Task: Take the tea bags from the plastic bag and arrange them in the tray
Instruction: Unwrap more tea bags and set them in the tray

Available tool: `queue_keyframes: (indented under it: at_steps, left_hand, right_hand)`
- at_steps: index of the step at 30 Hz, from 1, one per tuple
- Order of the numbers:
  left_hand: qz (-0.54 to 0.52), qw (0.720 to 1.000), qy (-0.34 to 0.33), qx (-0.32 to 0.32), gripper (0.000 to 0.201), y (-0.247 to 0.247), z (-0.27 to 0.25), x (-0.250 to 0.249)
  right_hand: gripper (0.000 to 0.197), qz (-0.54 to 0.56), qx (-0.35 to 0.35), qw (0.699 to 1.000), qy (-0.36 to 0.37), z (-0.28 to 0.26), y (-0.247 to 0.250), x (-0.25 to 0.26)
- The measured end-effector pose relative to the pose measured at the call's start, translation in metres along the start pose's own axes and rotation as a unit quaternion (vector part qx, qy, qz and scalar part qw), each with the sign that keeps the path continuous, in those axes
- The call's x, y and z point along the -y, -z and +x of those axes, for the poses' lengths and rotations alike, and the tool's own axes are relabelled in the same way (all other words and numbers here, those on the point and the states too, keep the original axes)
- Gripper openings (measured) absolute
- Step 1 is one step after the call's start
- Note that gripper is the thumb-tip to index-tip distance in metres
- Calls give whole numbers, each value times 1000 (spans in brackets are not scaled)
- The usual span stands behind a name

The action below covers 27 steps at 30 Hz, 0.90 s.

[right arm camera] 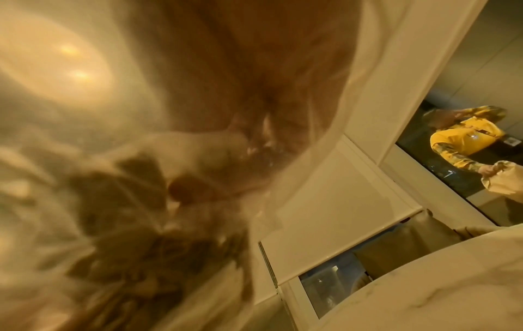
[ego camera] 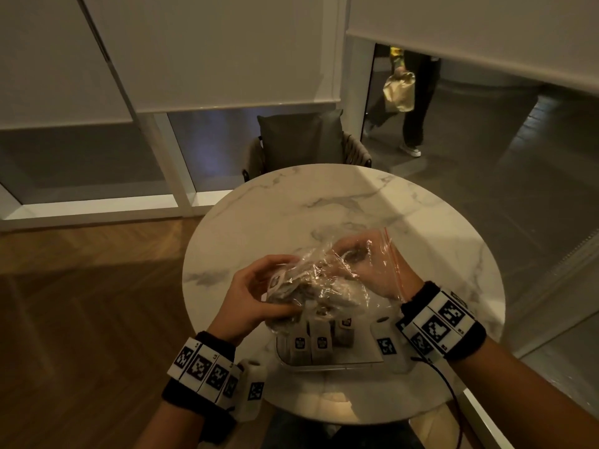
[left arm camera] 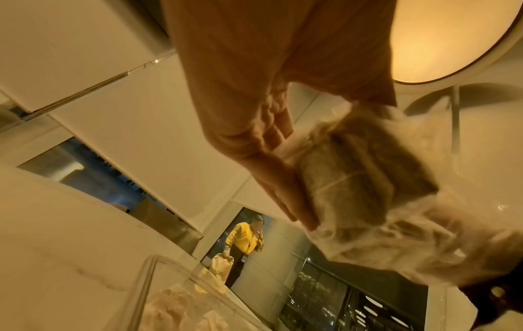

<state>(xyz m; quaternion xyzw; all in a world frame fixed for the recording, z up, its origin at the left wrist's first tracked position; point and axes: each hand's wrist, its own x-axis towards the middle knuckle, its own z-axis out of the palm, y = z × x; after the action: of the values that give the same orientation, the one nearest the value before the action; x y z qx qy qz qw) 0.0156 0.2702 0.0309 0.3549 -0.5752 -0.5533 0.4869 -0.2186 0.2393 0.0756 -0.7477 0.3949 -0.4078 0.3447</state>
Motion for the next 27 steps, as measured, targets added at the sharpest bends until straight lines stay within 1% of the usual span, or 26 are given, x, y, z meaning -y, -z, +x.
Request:
queue_keyframes:
  at_steps: [1, 3, 5, 8, 11, 14, 17, 20, 22, 24, 27]
  left_hand:
    - [-4, 1000, 1, -17, 69, 0, 0, 2]
    - [-15, 999, 9, -36, 71, 1, -2, 7]
    - [-20, 999, 20, -17, 76, 0, -5, 10]
    - [-20, 999, 24, 18, 81, -4, -9, 10]
    - [-24, 999, 17, 24, 83, -5, -10, 9]
    - [-36, 999, 17, 21, 83, -5, -11, 9]
    - [-52, 999, 14, -4, 76, -1, -11, 14]
    - [-43, 998, 20, -30, 67, 5, -11, 23]
    - [-44, 997, 30, -52, 64, 8, -13, 28]
    - [-60, 995, 38, -69, 65, 11, -14, 30]
    - [-87, 992, 52, -74, 69, 13, -16, 34]
  right_hand:
    - [16, 6, -9, 1000, -3, 0, 1, -2]
    - [11, 4, -1, 1000, -19, -2, 3, -5]
    - [11, -9, 29, 999, -19, -3, 3, -7]
    - [23, 8, 52, 998, -39, -6, -1, -6]
    - [18, -3, 54, 998, -22, -5, -4, -8]
    - [12, 13, 37, 999, -17, -6, -3, -4]
    - [6, 27, 12, 1000, -1, -7, -1, -6]
    - [13, 29, -14, 999, -20, -7, 8, -8]
    - [16, 59, -45, 997, -36, -7, 13, -8]
    - [14, 90, -76, 992, -52, -8, 15, -8]
    - [13, 101, -71, 991, -55, -7, 14, -6]
